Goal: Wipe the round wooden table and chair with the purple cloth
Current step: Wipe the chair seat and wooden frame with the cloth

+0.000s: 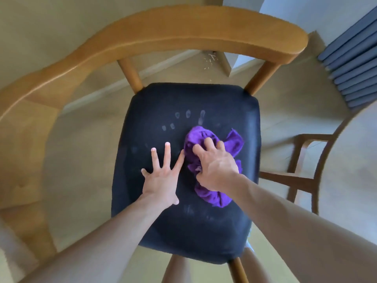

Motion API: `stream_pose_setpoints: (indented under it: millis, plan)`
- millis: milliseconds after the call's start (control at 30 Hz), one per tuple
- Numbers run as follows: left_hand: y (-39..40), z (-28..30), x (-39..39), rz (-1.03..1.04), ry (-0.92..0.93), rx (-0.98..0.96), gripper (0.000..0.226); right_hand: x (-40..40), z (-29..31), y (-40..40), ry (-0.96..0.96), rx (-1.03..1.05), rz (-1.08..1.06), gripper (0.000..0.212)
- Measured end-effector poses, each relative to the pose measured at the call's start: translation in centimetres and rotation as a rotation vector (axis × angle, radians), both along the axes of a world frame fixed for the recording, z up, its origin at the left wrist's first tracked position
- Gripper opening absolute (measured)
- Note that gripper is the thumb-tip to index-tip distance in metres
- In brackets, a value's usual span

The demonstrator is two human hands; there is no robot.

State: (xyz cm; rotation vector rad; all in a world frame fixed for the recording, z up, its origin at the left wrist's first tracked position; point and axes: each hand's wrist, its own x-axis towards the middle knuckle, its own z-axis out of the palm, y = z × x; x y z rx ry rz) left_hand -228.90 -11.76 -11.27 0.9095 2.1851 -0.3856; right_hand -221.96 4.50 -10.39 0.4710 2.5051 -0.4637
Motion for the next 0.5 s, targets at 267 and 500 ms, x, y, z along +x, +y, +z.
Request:
stream_pose_setpoints:
  millis: [267, 500]
  plan:
    - [-0.1, 1.5, 3.0, 0.26, 0.082, -0.014, 0.134, 0.1, 2.7, 5.6, 0.249, -0.183, -0.21, 0.041]
    - [1.3, 0.5, 5.2, 0.578, 0.024, 0.013, 0.139, -7.1, 0.1, 6.9, 0.18, -0.085, -0.33, 0.053]
